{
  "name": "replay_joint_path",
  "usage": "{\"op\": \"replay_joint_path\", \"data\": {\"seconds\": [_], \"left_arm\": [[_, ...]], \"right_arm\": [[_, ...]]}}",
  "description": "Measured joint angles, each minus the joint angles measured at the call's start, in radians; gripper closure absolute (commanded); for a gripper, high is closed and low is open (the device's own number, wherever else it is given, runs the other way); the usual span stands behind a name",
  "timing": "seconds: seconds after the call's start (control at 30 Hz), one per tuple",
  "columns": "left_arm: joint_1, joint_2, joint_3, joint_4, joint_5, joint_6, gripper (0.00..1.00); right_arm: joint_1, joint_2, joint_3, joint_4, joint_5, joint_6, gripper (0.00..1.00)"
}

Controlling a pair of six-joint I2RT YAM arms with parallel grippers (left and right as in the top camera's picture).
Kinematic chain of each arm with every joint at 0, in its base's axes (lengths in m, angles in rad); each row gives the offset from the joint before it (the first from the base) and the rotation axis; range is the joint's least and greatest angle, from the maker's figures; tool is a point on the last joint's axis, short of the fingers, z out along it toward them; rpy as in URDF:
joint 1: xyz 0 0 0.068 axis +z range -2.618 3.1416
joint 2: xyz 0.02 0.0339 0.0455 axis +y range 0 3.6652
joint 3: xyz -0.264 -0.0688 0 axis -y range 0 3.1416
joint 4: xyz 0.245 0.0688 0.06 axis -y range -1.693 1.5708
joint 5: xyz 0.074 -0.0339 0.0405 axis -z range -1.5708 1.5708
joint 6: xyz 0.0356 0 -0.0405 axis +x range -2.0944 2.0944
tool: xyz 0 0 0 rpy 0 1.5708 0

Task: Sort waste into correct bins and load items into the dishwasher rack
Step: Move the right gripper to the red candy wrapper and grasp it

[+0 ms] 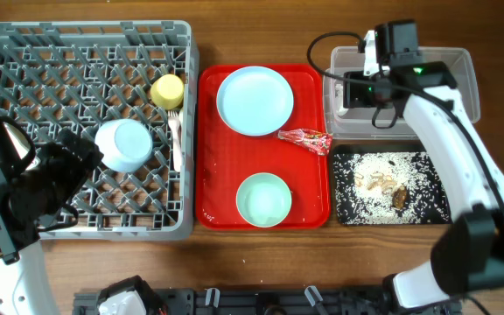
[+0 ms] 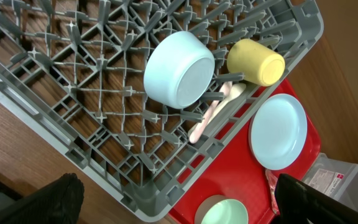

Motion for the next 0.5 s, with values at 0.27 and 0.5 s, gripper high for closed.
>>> {"op": "replay_joint_path", "data": {"seconds": [0.27,0.5], "left_arm": [[0.000,0.000,0.000,0.000,0.000,0.000,0.00],[0.000,0.000,0.000,0.000,0.000,0.000,0.00]], "right_arm": [[0.193,-0.060,-0.023,-0.135,-0.087,-0.158,0.38],[0.287,-0.058,-0.238,0.118,-0.091,-0.296,0.35]]}}
